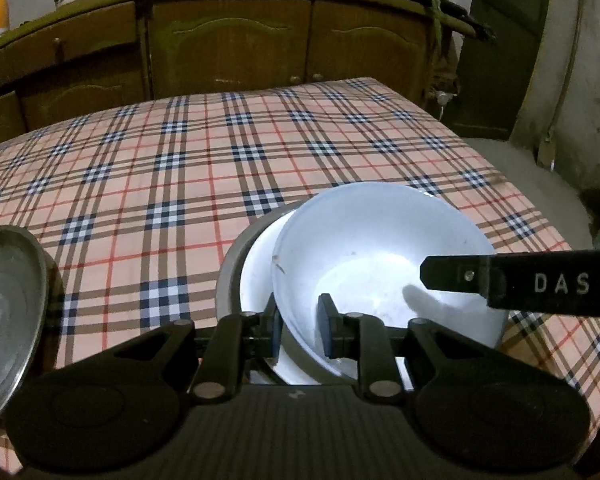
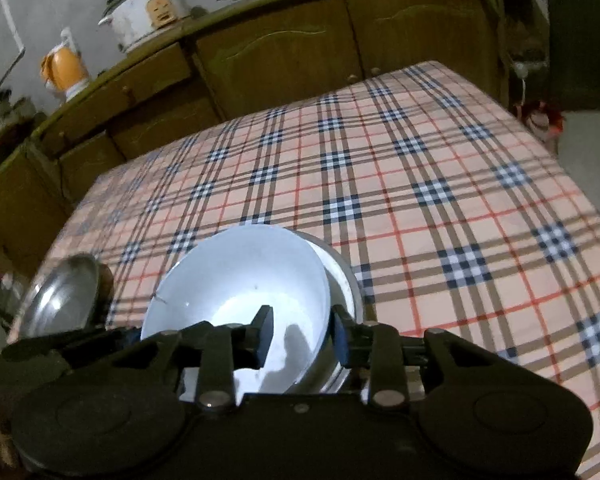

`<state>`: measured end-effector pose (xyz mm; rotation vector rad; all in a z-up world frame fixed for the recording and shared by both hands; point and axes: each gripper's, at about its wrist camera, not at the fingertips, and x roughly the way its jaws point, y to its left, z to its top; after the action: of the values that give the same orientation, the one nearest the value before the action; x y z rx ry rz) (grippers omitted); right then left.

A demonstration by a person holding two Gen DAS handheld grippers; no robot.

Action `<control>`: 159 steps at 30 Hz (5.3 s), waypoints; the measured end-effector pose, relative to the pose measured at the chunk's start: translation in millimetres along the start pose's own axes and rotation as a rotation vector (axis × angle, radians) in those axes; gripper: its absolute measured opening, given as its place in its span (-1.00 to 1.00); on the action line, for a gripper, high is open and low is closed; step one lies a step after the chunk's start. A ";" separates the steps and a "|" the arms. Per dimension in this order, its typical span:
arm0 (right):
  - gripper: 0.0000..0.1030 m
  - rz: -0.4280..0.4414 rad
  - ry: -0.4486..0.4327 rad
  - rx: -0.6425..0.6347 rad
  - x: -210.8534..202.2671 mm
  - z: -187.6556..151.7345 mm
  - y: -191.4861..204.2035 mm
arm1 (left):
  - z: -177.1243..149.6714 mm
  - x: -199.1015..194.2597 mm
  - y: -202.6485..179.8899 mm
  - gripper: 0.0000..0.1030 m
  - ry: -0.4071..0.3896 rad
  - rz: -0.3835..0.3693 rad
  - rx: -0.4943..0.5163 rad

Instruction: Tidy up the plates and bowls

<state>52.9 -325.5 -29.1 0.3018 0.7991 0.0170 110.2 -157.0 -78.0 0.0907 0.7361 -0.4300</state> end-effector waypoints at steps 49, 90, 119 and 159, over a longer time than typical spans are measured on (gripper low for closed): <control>0.56 -0.017 -0.100 0.042 -2.7 -18.9 -14.0 | 4.4 -2.5 9.9 0.75 0.014 0.109 -0.028; -0.06 0.131 -0.011 0.176 23.8 -19.7 -22.8 | 8.9 7.4 19.4 0.37 -0.009 -0.007 -0.061; -0.06 0.199 -0.114 0.084 -60.6 -22.8 23.7 | 4.1 -89.3 15.5 0.37 -0.137 0.055 -0.056; -0.06 0.299 -0.094 -0.040 -73.6 -49.7 112.2 | -33.0 -148.1 69.6 0.37 -0.183 0.161 -0.158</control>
<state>-22.7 -214.6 20.6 0.3791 0.6546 0.2969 20.4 -34.6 -8.4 -0.0378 0.5748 -0.2223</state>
